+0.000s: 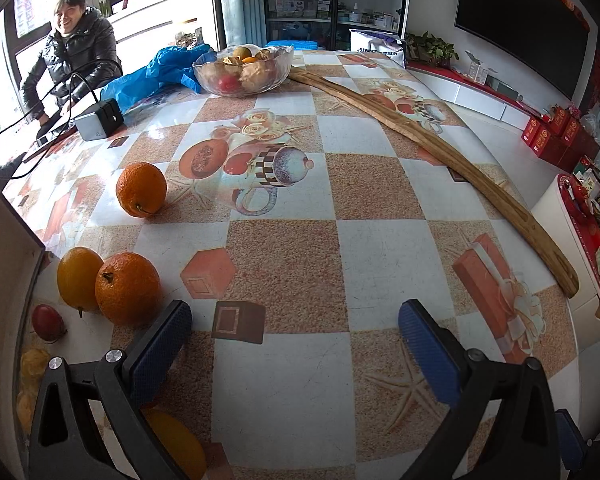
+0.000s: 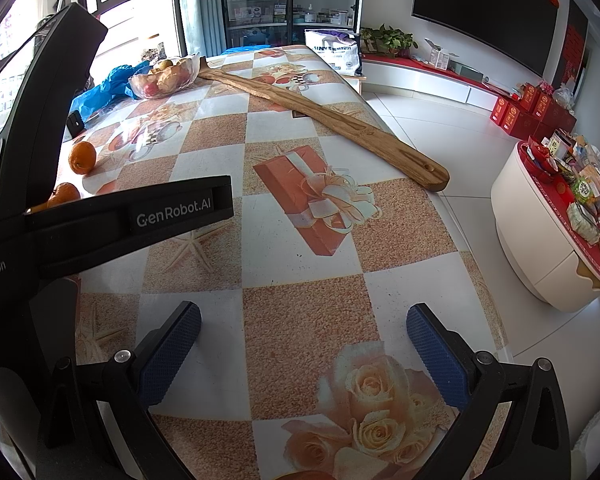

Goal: Organize fruits

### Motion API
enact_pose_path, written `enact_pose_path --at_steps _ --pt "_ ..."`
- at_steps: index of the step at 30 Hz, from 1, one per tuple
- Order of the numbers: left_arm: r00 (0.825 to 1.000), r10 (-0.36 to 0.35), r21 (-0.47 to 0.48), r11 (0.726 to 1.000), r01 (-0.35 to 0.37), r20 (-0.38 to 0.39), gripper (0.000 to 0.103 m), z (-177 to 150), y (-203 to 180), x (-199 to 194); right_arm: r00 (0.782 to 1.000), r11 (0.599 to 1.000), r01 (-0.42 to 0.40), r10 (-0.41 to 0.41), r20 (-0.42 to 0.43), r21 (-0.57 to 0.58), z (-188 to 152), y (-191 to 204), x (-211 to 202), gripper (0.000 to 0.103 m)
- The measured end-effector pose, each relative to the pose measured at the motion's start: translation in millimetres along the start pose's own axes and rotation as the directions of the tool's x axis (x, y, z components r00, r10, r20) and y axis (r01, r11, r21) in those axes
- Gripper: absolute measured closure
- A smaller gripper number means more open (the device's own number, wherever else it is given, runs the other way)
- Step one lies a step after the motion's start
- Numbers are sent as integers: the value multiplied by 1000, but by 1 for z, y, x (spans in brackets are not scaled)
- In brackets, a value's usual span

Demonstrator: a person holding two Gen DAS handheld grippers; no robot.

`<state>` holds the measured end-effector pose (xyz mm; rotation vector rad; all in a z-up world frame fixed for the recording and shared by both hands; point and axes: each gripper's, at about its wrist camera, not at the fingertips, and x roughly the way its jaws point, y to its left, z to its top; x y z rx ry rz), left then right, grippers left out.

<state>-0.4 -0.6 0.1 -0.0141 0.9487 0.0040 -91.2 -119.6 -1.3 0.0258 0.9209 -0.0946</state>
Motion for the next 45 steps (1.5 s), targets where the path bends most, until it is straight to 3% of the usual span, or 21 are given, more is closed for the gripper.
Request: enact_pose_path --at_steps 41,45 --pt "1000 0 7 1000 0 -1 0 2 -3 1 1000 1000 -3 3 2 3 0 1 -1 0" --pt "995 38 5 999 -38 92 0 6 5 -23 1000 1000 -7 7 2 1 1 2 0 0"
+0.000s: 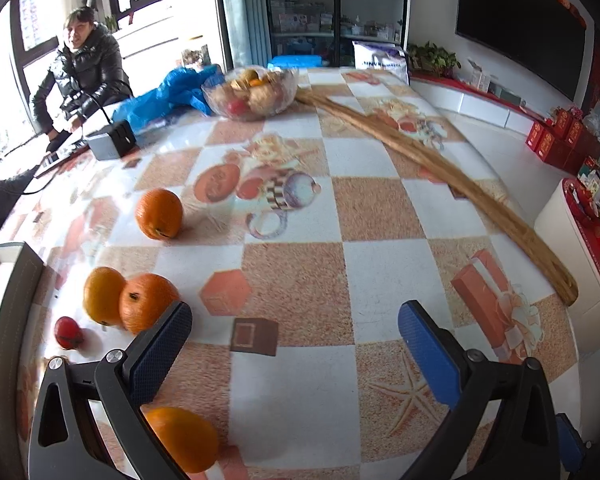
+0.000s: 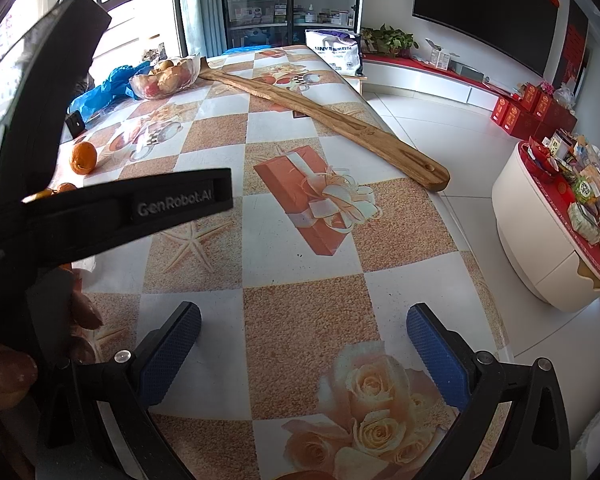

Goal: Organize fruits

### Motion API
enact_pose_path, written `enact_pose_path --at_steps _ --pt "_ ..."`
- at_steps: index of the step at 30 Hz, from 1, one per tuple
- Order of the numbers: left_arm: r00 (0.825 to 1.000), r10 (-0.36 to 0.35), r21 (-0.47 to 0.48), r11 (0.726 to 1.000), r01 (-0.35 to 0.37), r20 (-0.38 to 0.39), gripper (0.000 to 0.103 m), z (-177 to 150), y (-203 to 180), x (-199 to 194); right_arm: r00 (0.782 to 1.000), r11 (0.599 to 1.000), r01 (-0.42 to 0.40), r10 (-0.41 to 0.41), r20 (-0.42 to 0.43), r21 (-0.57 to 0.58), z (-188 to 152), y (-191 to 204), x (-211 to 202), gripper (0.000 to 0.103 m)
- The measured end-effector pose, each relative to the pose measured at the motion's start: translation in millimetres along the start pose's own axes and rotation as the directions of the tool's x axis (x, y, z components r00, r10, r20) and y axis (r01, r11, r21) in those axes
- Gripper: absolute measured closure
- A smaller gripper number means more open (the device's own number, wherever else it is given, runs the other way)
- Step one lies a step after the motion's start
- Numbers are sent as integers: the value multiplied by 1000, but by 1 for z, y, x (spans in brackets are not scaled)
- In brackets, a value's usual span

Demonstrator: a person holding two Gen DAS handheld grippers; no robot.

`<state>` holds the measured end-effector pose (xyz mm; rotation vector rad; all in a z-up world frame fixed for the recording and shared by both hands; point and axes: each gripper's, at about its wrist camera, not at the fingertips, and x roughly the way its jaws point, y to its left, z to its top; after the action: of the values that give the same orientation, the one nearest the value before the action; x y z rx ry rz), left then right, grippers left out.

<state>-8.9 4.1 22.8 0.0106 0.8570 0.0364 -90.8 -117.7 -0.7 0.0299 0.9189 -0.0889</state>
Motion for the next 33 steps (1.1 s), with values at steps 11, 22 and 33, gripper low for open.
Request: enact_pose_path --at_steps 11,22,33 --pt "997 68 -36 997 -66 35 0 -39 120 -87 1000 1000 2 -2 0 0 0 0 0 0" --pt "985 145 -55 987 -151 -97 0 -78 157 -50 1000 1000 8 -8 -6 4 2 1 2 0" --pt "992 85 -41 995 -90 -96 23 -74 147 -45 974 959 -221 225 8 -177 1 47 -27 0"
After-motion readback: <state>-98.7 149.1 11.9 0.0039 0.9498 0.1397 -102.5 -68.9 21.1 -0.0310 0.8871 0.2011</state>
